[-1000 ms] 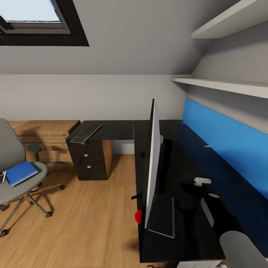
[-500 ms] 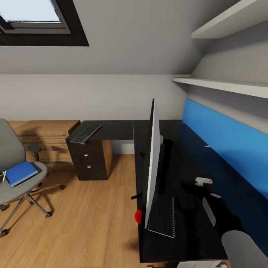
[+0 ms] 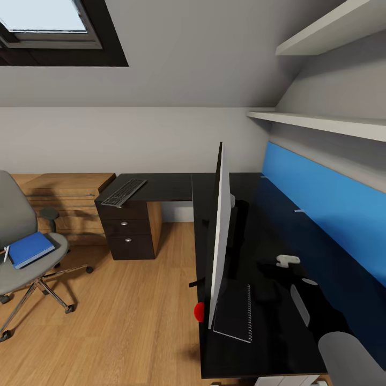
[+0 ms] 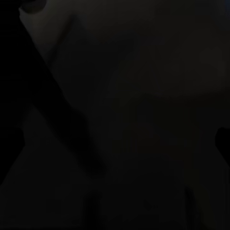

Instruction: In the bedroom, organize the workspace by keeping the computer under the desk, ensuring the monitor is on the desk, placing the keyboard on the desk next to the monitor, placing the mouse on the desk next to the keyboard, moving the folder from the swivel chair onto the desk next to the mouse, stacking the notebook on top of the folder with the pen on top of the notebook, and positioning the swivel chair next to the desk.

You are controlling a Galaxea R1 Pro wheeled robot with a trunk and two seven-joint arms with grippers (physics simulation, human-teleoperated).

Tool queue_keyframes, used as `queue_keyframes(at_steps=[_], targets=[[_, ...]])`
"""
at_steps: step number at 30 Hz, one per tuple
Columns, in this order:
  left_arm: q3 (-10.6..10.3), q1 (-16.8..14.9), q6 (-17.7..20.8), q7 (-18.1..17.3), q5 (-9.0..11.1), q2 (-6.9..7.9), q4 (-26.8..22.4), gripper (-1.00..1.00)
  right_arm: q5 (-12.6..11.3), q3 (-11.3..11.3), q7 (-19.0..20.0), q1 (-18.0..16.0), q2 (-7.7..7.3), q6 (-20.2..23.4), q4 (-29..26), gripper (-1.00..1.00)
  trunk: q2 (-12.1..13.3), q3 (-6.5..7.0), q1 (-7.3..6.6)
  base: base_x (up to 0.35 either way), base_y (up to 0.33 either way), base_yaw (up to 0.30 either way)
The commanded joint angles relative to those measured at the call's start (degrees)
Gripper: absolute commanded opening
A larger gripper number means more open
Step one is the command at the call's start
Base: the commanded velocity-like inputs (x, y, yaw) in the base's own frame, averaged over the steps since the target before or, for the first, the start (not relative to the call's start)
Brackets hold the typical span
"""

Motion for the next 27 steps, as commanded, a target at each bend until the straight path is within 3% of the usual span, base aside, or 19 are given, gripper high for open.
queue_keyframes(at_steps=[1,10,16,21,27], targets=[[-0.1,0.0,-0.2,0.3,0.0,-0.01,0.0,1.00,-0.3,0.0,0.4,0.0,0.03,0.3,-0.1,1.00,0.0,-0.06,0.00,0.000,0.000,0.000],[-0.1,0.0,-0.2,0.3,0.0,0.00,0.0,1.00,-0.1,3.0,1.0,0.0,0.10,-0.9,0.0,1.00,0.0,-0.06,0.00,0.000,0.000,0.000],[-0.1,0.0,-0.2,0.3,0.0,0.00,0.0,1.00,0.0,6.3,1.0,0.0,0.10,-1.9,0.1,1.00,0.0,-0.06,0.00,0.000,0.000,0.000],[-0.1,0.0,-0.2,0.3,-0.1,0.00,0.0,1.00,0.1,10.3,0.8,0.0,0.14,-2.2,0.2,1.00,0.0,-0.06,0.00,0.000,0.000,0.000],[-0.1,0.0,-0.2,0.3,-0.1,0.00,0.0,1.00,0.1,12.9,0.4,0.0,0.23,-2.2,0.7,1.00,0.0,-0.06,0.00,0.000,0.000,0.000]])
